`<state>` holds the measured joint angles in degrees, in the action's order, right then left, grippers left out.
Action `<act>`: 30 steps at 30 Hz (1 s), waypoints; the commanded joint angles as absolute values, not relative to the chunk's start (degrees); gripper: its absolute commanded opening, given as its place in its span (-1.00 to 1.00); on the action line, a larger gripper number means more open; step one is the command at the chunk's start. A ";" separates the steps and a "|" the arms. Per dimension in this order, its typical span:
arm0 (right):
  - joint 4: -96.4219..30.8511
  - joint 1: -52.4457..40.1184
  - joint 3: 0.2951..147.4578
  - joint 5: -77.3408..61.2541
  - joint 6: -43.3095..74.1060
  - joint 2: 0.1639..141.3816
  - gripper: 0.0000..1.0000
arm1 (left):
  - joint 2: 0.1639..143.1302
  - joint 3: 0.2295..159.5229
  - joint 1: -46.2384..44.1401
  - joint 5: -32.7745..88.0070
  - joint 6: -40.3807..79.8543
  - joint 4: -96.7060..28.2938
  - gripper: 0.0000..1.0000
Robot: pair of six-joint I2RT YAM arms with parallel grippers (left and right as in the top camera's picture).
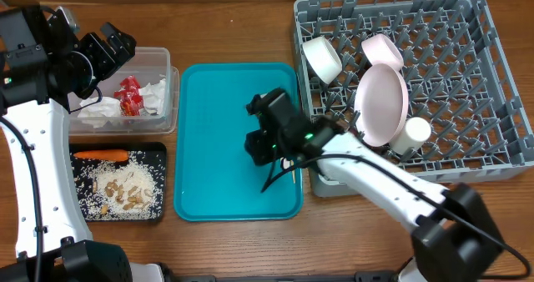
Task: Sort waste into correct bins and load items into the dishwasher
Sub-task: 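Release the white plate and move the right gripper back over the tray, then lower the right gripper onto the white fork and close on its handle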
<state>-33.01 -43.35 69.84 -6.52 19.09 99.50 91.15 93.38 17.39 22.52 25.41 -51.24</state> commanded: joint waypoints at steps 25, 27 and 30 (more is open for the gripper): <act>-30.15 -39.86 69.54 9.76 28.80 106.34 -0.22 | 90.00 94.61 17.61 23.40 25.93 -51.18 1.00; -30.09 -38.83 69.54 8.03 28.77 106.59 -0.22 | 90.00 94.61 17.61 23.40 25.93 -51.18 1.00; -30.09 -37.69 69.54 6.04 28.51 106.76 -0.22 | 90.00 94.61 17.61 23.40 25.93 -51.20 0.99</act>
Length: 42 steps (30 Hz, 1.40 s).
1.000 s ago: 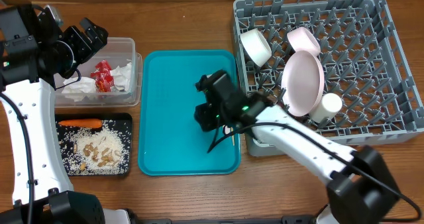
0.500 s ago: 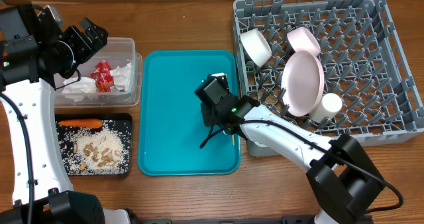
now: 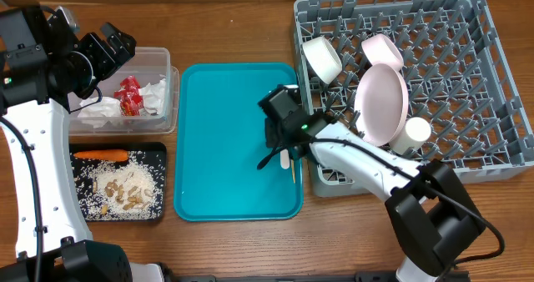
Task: Sort waste into correct bins and load items into the dishwasher
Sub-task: 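Lower the right gripper onto the white fork and close on its handle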
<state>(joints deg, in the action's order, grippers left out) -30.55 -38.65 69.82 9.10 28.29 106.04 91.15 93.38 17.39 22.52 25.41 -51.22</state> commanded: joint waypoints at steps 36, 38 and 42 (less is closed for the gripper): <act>-43.42 -38.28 83.70 5.78 23.79 118.52 -0.31 | 90.00 94.61 17.61 23.40 25.93 -51.20 1.00; -43.62 -38.28 84.16 5.89 23.81 118.50 -0.31 | 90.00 94.63 17.61 23.40 25.93 -51.20 1.00; -43.38 -38.28 84.29 5.89 24.01 118.48 -0.32 | 90.00 94.63 17.61 23.40 25.93 -51.20 1.00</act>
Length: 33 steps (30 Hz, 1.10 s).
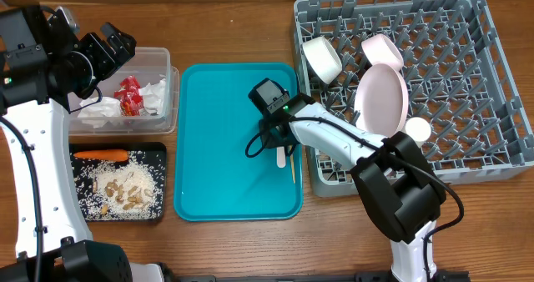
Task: Sort waste into correct bins and load items into the dishwasher
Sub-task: 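Lower the right gripper onto the white fork and close on its handle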
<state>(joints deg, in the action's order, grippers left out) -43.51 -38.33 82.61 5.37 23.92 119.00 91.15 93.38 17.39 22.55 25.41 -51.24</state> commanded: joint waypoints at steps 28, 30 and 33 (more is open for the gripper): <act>-43.42 -38.20 84.29 4.78 23.97 118.48 0.73 | 90.00 94.63 17.61 23.40 25.93 -51.18 1.00; -43.38 -38.20 84.29 4.21 23.73 118.48 1.00 | 90.00 94.63 17.61 23.40 25.93 -51.18 1.00; -43.46 -38.20 84.29 4.12 23.73 118.48 1.00 | 90.00 94.63 17.61 23.40 25.93 -51.18 1.00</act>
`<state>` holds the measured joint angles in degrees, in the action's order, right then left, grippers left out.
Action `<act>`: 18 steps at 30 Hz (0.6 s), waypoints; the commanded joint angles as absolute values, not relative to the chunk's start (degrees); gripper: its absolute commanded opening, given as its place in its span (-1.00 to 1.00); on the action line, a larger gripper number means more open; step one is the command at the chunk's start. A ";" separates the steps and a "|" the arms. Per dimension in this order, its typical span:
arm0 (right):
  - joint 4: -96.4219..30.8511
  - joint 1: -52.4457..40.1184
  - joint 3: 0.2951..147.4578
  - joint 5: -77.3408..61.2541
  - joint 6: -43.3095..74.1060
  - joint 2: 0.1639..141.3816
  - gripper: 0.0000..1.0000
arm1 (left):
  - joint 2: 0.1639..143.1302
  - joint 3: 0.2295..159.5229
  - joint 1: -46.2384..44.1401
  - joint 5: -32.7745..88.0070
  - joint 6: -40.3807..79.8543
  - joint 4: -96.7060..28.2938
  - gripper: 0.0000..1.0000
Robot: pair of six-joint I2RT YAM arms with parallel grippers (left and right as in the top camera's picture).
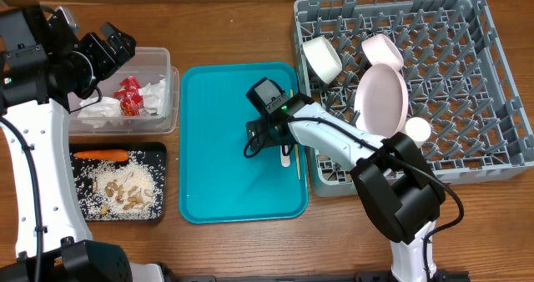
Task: Sort waste into correct bins and load items into the dishwasher
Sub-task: 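Lower the right gripper onto the white fork and close on its handle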
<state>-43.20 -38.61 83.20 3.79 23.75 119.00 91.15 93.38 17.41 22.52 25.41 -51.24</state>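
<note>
The teal tray [225, 182] lies mid-table. My right gripper [265, 134] is low over its upper right part. Its fingers are hidden under its own body. A thin black utensil-like piece [249, 149] sticks out from beneath it to the lower left. A white spoon [286, 156] and a thin wooden stick [297, 167] lie just right of the gripper near the tray's right rim. The grey dish rack [467, 90] holds a white cup [321, 58], a pink bowl [381, 50], a pink plate [382, 105] and a second white cup [417, 130]. My left gripper [113, 42] hangs open over the clear bin [158, 107].
The clear bin holds crumpled white paper [104, 108] and a red wrapper [129, 94]. Below it a black tray [158, 153] carries a carrot [100, 155], rice and food scraps [125, 190]. The rack's front left corner touches the teal tray's right rim.
The teal tray has shifted a little to the right and toward the table's front, against the rack. My right gripper sits slightly left of where it was. The left arm is unchanged.
My right gripper was over the tray's middle right with the black piece hanging below it. It then stood nearer the rack with the spoon and stick showing beside it. Later it was further up and left, and now the tray itself has slid right.
</note>
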 commanded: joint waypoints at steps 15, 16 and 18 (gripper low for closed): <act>-43.57 -38.20 84.29 4.14 23.79 118.48 0.03 | 90.00 94.61 17.61 23.38 25.93 -51.18 0.99; -43.57 -38.20 84.29 4.14 23.79 118.48 -0.04 | 90.00 94.61 17.61 23.38 25.93 -51.20 1.00; -43.57 -38.20 84.29 4.14 23.79 118.48 -0.07 | 90.00 94.61 17.61 23.38 25.93 -51.18 1.00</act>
